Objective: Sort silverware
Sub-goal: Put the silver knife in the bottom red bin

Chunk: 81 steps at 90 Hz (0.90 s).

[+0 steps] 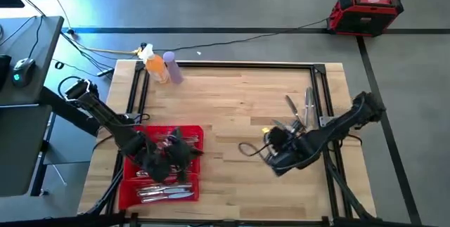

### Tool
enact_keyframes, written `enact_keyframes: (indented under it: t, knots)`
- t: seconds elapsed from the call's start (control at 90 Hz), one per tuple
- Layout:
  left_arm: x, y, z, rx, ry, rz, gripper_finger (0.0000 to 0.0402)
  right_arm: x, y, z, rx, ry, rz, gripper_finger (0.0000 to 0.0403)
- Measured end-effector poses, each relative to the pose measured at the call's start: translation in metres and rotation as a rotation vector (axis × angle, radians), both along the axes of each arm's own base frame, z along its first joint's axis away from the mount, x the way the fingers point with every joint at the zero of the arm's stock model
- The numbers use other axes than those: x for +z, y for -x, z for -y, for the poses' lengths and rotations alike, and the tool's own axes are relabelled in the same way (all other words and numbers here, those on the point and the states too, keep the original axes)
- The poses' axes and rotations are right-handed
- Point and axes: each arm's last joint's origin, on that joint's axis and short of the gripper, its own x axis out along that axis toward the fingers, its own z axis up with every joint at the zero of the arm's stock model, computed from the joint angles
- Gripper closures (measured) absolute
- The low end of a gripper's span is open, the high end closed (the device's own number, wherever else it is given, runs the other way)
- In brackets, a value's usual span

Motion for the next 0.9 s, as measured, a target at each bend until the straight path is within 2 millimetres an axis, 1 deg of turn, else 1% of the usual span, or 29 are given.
enact_keyframes:
  t: [0.133,0.233,0.322,0.389,0.511,0.6,0.667,0.744,0.822,0.9]
  knots:
    - [-0.004,-0.009,0.008,-0.094,-0.027,0.004,0.0402,-0.039,0.022,0.03,-0.103,-0.108,-0.076,0.0309]
    - [-0.012,-0.011,0.011,-0.099,-0.038,-0.028,0.0402,-0.067,0.037,0.057,-0.232,-0.092,-0.132,0.0301]
    - [-0.017,-0.014,0.012,-0.097,-0.053,-0.047,0.0402,-0.09,0.046,0.077,-0.343,-0.074,-0.167,0.031]
    - [-0.022,-0.018,0.011,-0.085,-0.063,-0.058,0.0402,-0.106,0.049,0.087,-0.398,-0.085,-0.158,0.0321]
    - [-0.033,-0.028,0.007,-0.044,-0.069,-0.087,0.0402,-0.129,0.047,0.095,-0.445,-0.165,-0.085,0.0345]
    - [-0.044,-0.037,0.003,-0.019,-0.077,-0.115,0.0402,-0.137,0.041,0.093,-0.441,-0.213,-0.027,0.0364]
    - [-0.052,-0.045,0.0,-0.012,-0.079,-0.144,0.0402,-0.14,0.035,0.091,-0.432,-0.237,0.01,0.0379]
    - [-0.064,-0.053,-0.004,-0.012,-0.075,-0.179,0.0402,-0.143,0.027,0.088,-0.383,-0.252,0.043,0.0395]
    - [-0.074,-0.06,-0.007,-0.007,-0.075,-0.21,0.0402,-0.137,0.023,0.088,-0.362,-0.207,0.023,0.0401]
    - [-0.082,-0.065,-0.009,0.002,-0.084,-0.232,0.0402,-0.13,0.028,0.091,-0.406,-0.115,-0.034,0.0401]
